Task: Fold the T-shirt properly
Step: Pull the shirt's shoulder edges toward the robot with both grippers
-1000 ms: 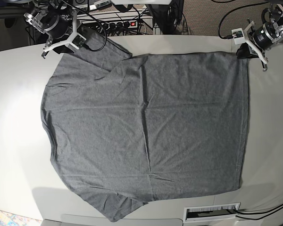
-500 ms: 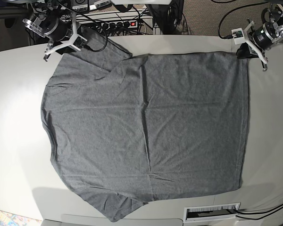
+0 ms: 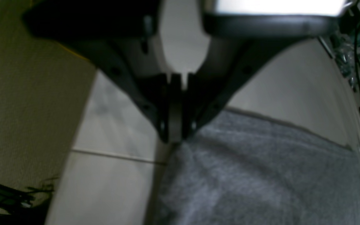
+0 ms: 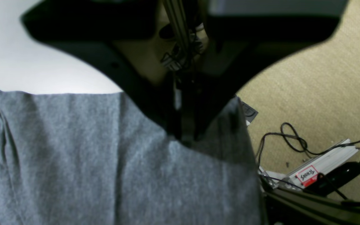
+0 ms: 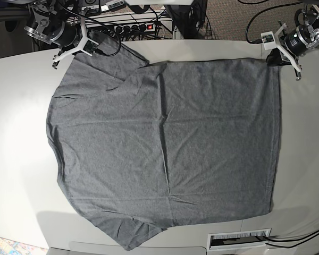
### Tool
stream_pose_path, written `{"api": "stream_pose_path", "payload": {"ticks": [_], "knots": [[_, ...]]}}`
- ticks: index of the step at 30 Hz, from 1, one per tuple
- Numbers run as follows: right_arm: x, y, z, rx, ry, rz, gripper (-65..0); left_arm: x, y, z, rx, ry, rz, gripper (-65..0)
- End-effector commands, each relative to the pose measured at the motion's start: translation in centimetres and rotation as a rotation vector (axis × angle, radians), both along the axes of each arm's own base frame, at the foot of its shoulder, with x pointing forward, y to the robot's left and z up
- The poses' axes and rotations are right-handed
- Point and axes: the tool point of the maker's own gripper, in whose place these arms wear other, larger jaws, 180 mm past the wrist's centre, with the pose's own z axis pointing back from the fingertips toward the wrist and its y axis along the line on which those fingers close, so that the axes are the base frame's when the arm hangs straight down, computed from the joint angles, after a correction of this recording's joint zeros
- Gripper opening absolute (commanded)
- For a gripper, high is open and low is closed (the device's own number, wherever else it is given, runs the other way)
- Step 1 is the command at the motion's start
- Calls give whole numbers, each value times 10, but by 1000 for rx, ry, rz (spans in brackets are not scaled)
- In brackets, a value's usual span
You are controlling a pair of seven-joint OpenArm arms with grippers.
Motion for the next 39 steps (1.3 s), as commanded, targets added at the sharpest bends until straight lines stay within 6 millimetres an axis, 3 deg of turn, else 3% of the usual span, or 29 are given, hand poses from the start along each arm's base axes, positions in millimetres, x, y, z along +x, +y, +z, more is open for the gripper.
{"api": "stream_pose_path", "payload": {"ticks": [1,6,15,21,27,34,39], "knots": [[37,-32,10,-106,-146,-145,-650,-4,2,0,12,18,-21,-650],[23,-24,5,-35,-60,-212,-650,-6,2,-2,15,29,-20,-650],[3,-3,28,-38,-57,-159,-650,-8,2,-2,15,39,-23,-650],[-4,0,31,-46,-43,-151,-650,-22,2,-8,17,102,-40,-650],[-28,8,37,-56,-2,-127,-650,-50,6,-15,35,169,-57,-650],[-53,-3,41,-175,23,-76,-650,-80,20,-19,116,212,-134,-650],[-57,-12,41,-239,22,-55,-650,-84,25,-18,137,214,-148,-650]]}}
